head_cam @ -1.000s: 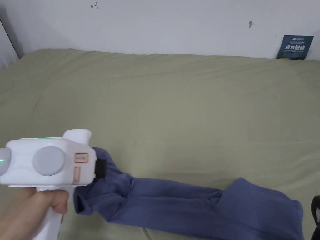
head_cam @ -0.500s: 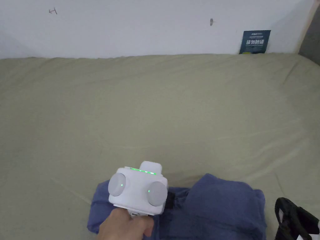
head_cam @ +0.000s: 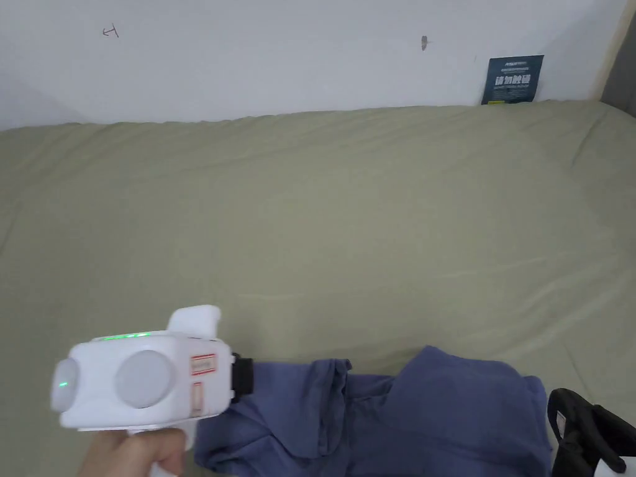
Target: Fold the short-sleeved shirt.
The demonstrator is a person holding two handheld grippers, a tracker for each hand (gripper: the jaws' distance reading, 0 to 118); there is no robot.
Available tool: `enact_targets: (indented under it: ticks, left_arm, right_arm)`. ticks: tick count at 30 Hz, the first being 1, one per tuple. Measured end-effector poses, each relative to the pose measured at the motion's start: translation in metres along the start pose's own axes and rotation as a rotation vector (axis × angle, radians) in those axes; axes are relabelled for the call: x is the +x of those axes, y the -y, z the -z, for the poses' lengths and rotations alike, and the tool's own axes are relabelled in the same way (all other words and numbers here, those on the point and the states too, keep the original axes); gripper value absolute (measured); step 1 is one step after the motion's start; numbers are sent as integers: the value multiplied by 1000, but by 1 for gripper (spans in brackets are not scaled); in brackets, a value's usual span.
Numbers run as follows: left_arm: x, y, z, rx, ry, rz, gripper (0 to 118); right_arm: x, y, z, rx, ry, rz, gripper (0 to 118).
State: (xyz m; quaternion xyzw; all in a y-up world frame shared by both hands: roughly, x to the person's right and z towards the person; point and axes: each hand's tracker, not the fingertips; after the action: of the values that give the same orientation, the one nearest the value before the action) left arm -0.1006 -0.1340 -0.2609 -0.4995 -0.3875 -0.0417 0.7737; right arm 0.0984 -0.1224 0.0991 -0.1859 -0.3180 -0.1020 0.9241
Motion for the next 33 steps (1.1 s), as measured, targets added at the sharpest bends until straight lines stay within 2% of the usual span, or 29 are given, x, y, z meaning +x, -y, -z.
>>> enact_targets:
  ticks: [1, 6, 8, 11, 13, 16, 20, 22, 24, 25, 33]
  left_arm:
    - [-22, -1, 0, 7, 84, -67, 0]
    - [-78, 3, -8, 38, 24, -129, 0]
    - [-89, 8, -6, 36, 89, -174, 0]
    - [-82, 10, 0, -5, 308, -264, 0]
    - [-78, 7, 14, -30, 387, -307, 0]
    - [-51, 0, 39, -65, 398, -287, 0]
    - [-24, 5, 95, -220, 460, -280, 0]
    - [-7, 12, 121, -265, 387, -233, 0]
    - [3, 24, 136, -291, 375, -200, 0]
    - [4, 26, 136, -266, 417, -221, 0]
    - [-3, 10, 121, -277, 402, -224, 0]
  right_arm:
    - [-1, 0, 1, -4, -7, 2, 0]
    - [-8, 3, 8, -24, -20, 8, 0]
    - [-10, 3, 10, -34, -23, 10, 0]
    - [-11, 5, 12, -47, -20, 5, 0]
    - [-11, 6, 12, -52, -23, 6, 0]
    - [-10, 7, 10, -57, -17, 6, 0]
    - [-6, 9, 10, -72, 1, 7, 0]
    - [-5, 10, 11, -87, 6, 11, 0]
    - [-4, 12, 11, -93, 8, 11, 0]
    - [-4, 13, 11, -97, 11, 10, 0]
    - [-11, 16, 16, -118, -10, 11, 0]
